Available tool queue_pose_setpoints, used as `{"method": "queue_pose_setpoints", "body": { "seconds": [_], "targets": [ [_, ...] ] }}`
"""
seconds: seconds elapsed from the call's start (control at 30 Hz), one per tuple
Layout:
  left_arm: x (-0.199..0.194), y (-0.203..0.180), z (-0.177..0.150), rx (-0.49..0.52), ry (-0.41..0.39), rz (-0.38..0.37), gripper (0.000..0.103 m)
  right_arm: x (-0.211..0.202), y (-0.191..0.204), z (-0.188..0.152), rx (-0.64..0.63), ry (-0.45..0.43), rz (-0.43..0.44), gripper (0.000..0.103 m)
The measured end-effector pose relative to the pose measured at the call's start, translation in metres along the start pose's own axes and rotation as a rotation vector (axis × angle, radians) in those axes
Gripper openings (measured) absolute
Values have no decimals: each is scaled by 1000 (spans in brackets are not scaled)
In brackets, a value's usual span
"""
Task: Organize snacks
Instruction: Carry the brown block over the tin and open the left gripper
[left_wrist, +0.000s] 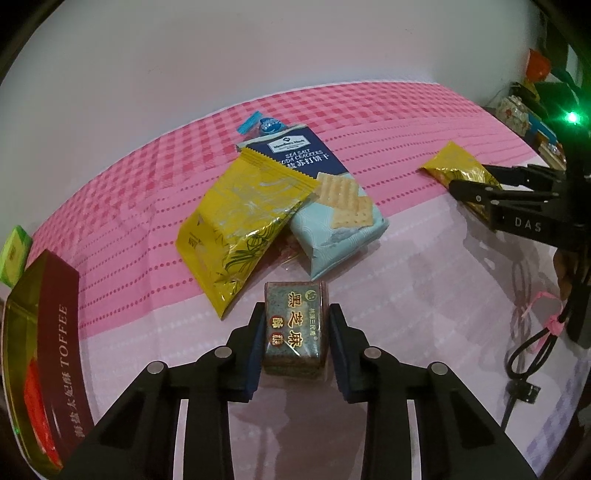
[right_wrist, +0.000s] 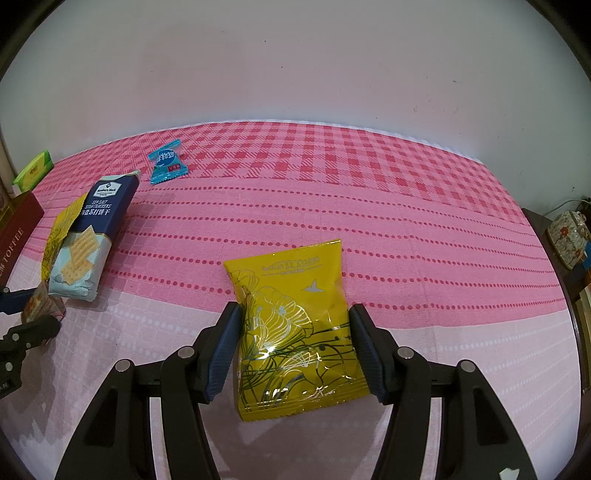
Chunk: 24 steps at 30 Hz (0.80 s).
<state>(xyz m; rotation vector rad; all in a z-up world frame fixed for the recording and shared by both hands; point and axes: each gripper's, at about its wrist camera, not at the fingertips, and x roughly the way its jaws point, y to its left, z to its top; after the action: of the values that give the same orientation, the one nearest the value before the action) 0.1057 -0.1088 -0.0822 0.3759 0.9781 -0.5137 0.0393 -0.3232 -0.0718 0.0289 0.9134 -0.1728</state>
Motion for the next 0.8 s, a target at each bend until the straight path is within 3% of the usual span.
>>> {"method": "queue_pose_setpoints", "body": {
  "seconds": [0.53,0.8],
  "targets": [
    [-42,4,-1,-19,-64,9,33,0,0,0,3,1,2,56],
    [-74,35,2,-89,-103,53,32,0,1,-1,4,1,3,56]
  ]
}}
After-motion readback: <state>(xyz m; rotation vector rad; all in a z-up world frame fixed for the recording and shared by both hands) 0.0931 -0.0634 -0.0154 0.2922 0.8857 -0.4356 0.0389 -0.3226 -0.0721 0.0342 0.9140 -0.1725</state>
